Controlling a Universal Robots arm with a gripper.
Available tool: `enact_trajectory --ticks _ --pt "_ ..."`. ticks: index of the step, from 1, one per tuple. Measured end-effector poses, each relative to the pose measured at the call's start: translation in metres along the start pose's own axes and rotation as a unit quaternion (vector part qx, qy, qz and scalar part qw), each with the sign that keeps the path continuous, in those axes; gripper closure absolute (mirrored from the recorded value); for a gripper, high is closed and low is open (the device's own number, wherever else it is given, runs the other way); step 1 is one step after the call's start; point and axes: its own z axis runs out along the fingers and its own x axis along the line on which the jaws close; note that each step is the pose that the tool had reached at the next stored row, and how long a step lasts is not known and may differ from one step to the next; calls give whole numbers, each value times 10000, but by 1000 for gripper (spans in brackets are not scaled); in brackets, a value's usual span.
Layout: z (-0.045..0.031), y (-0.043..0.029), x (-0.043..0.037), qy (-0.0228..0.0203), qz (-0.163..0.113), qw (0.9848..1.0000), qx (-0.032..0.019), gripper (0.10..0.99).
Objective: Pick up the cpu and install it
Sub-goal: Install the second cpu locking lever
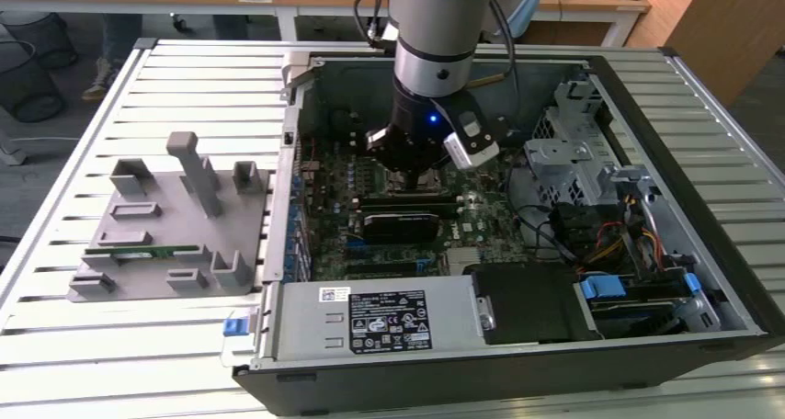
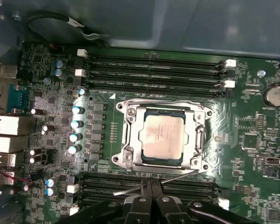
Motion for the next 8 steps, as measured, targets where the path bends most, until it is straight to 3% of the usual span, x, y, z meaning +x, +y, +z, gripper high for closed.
enact_trajectory --ticks 5,8 --pt "52 -5 0 24 0 10000 -26 980" --pt "55 -21 4 10 -6 9997 -243 980"
